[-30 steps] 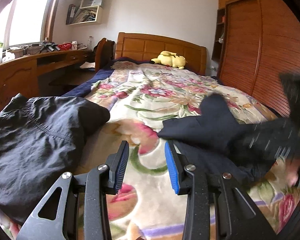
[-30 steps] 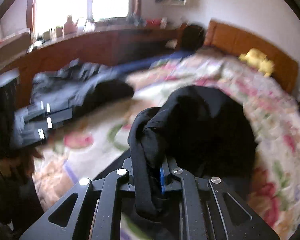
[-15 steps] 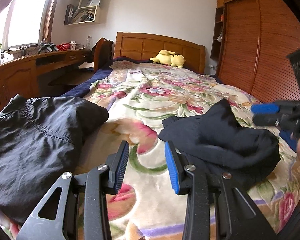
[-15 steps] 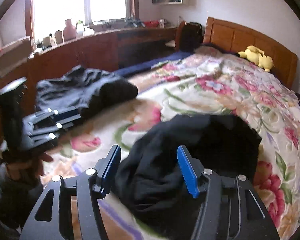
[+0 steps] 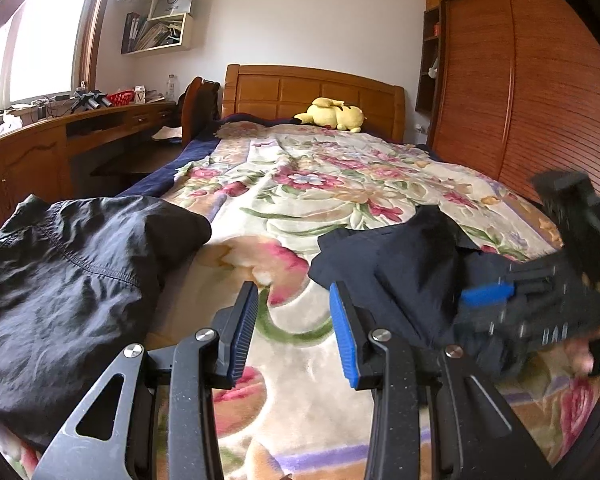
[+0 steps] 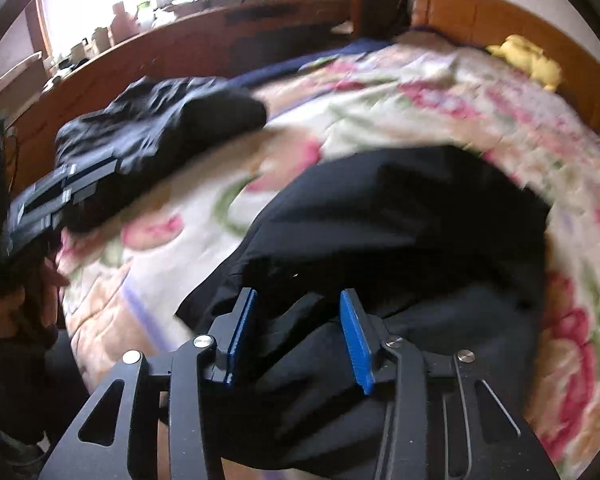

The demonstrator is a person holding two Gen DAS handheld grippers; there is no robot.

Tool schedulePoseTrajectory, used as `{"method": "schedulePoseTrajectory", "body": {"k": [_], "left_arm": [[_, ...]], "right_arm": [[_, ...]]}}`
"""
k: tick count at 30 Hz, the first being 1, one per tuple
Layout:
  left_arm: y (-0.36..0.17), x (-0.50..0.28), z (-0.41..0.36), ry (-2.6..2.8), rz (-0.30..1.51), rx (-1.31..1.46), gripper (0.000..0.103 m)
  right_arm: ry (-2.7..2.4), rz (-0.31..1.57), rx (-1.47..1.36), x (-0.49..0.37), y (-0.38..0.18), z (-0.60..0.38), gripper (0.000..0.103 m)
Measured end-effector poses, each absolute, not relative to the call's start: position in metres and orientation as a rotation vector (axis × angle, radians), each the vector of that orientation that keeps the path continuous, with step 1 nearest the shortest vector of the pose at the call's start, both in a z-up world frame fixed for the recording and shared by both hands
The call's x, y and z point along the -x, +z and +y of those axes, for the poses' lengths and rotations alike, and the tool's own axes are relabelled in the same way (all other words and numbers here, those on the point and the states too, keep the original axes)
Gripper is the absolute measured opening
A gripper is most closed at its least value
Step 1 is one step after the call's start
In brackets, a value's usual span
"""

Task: Fold large clothes

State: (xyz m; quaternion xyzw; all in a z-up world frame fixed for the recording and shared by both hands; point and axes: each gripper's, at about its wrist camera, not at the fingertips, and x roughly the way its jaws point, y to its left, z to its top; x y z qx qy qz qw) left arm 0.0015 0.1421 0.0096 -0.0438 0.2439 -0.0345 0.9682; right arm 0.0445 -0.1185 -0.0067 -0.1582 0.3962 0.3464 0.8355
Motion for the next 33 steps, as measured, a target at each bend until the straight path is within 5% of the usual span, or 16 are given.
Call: {"method": "schedulePoseTrajectory", "body": {"k": [15,26,33], "left_arm": [[0.004,-0.005,0.122,-0.127,0.512,0.077,0.038],[-0.002,-0.033,0.064,-0.304,0.605,0.105,0.038],[-0.010,-0.044,0.035,-0.350,0.663,0.088,0.038]], "right_arm": [[0.606,0.613,0.273,-0.030,0.034,-0.172,0.044],[0.386,0.692,0.308,-0.009,-0.041,-0.227,0.044],[0.400,0.669,0.259,0.002,-0.036,-0.244,0.044]]}}
